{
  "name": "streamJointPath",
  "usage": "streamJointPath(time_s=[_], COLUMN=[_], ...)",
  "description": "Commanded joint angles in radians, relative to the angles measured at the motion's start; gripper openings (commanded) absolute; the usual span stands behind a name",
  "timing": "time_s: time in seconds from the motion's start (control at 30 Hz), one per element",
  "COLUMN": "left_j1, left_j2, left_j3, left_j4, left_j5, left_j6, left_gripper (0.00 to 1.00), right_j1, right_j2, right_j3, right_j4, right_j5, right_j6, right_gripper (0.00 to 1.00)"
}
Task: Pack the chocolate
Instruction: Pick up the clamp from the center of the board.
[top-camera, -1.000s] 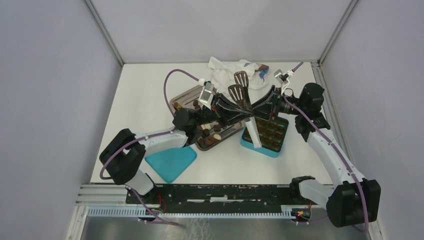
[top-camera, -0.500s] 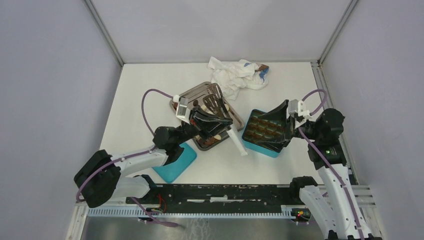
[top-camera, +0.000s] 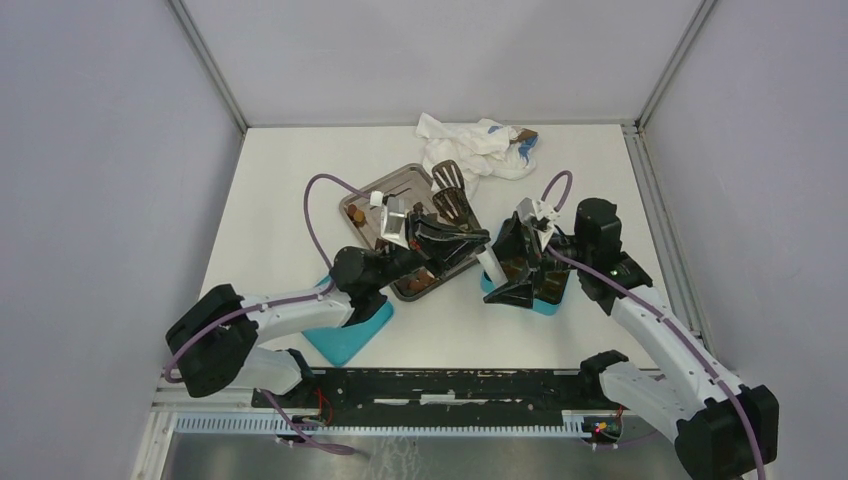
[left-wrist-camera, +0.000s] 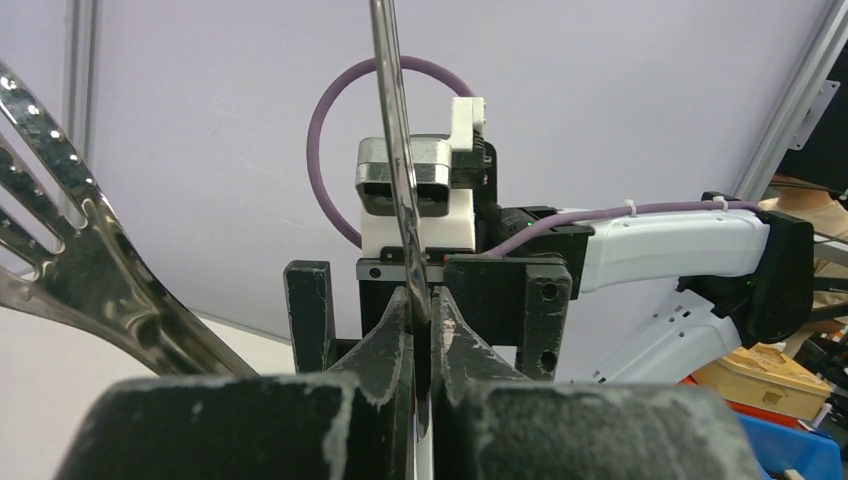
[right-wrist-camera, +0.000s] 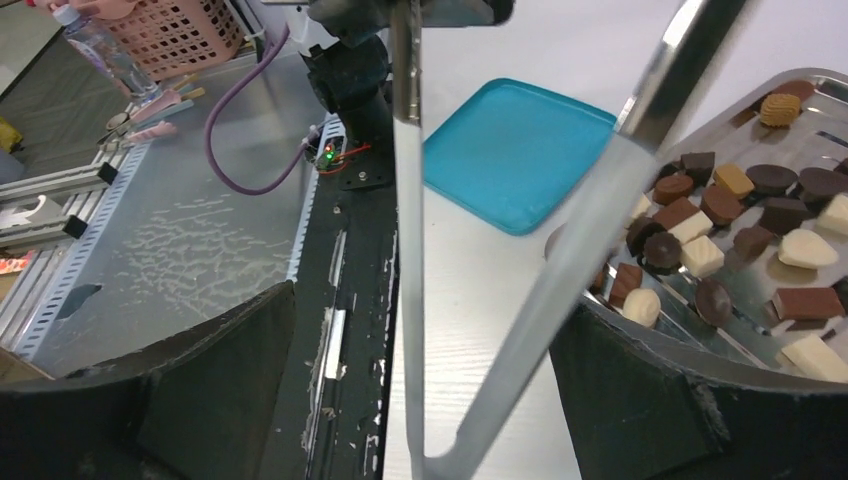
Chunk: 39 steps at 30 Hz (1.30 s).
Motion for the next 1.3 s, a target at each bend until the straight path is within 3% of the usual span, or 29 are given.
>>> streamJointPath(time_s=[0.0, 0.43, 0.97, 1.27], left_j1=[-0.008, -0.007, 0.005, 0.009], left_j2=[0.017, 0.080, 0.087, 0.089], left_j3=[0.055, 0.006, -0.016, -0.023], left_j4=[0.126, 0.358, 0.418, 0.419], left_j5=[-0.038, -0.091, -0.118, -0.140], left_j6=[0.033, -0.073, -0.186, -0.178], left_gripper=[0.02, 0.02, 0.02, 0.02], right_j1=[0.030, 0.061, 0.069, 0.069], right_j2=[0.019, 0.077, 0.079, 0.084], right_j3=[0.002, -0.060, -0.058, -0.055], right_j4=[0.202, 0.665, 0.602, 0.599], right_j5=[0.019, 0.039, 0.025, 0.023], right_j6=[0.159, 0.682, 0.614, 0.613], right_gripper=[0.98, 0.92, 0.70, 0.65])
